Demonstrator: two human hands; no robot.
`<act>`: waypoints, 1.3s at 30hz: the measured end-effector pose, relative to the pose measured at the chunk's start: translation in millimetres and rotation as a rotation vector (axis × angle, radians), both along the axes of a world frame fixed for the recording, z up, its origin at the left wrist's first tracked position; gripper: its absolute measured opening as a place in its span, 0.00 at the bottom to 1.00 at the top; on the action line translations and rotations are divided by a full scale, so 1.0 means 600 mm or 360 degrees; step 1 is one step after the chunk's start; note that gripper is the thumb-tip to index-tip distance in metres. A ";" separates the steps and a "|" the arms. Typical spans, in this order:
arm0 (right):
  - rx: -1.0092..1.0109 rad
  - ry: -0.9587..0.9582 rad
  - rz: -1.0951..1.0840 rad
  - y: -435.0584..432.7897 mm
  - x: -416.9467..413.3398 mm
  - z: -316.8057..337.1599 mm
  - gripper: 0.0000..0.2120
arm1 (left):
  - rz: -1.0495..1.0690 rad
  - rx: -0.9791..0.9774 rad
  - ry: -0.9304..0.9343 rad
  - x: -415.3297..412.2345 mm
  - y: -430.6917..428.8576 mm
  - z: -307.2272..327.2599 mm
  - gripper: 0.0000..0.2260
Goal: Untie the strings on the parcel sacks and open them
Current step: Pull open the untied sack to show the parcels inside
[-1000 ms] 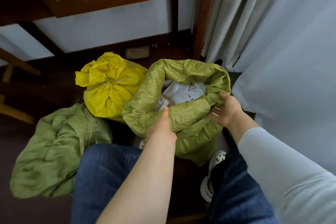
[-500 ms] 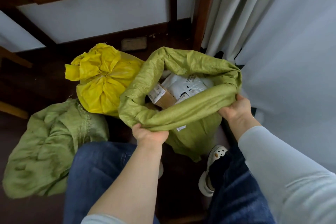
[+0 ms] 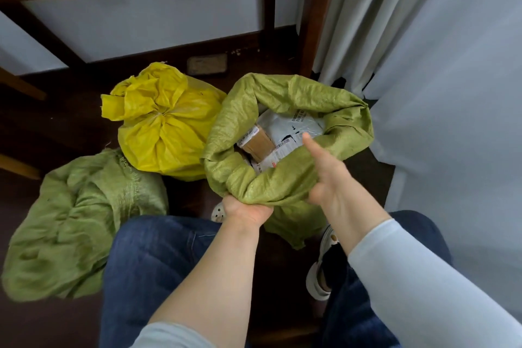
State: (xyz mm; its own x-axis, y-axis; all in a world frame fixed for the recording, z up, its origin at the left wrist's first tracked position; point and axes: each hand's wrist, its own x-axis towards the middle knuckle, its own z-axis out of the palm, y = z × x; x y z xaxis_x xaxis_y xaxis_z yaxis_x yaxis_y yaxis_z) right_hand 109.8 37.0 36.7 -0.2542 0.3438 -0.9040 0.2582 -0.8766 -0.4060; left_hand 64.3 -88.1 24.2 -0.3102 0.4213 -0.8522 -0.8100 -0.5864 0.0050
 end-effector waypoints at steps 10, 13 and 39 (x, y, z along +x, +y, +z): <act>-0.0335 0.0066 -0.0188 -0.014 -0.014 -0.007 0.21 | -0.0788 -0.0998 -0.0015 -0.047 -0.062 -0.048 0.16; -0.0389 0.0089 -0.0189 -0.013 -0.003 -0.009 0.21 | -0.0890 -0.1767 0.0445 -0.084 -0.073 -0.084 0.20; 0.2003 -0.0962 0.1583 0.126 -0.081 -0.064 0.50 | -0.0312 -0.1189 0.0383 -0.201 0.008 -0.076 0.29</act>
State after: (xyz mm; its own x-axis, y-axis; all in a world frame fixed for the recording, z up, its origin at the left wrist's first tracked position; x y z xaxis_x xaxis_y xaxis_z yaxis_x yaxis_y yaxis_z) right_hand 61.3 112.9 -1.4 -0.5441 0.7971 -0.2619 0.8290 0.4625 -0.3144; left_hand -56.1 -83.1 -21.3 -0.5006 -0.1671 -0.8494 -0.8246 -0.2067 0.5266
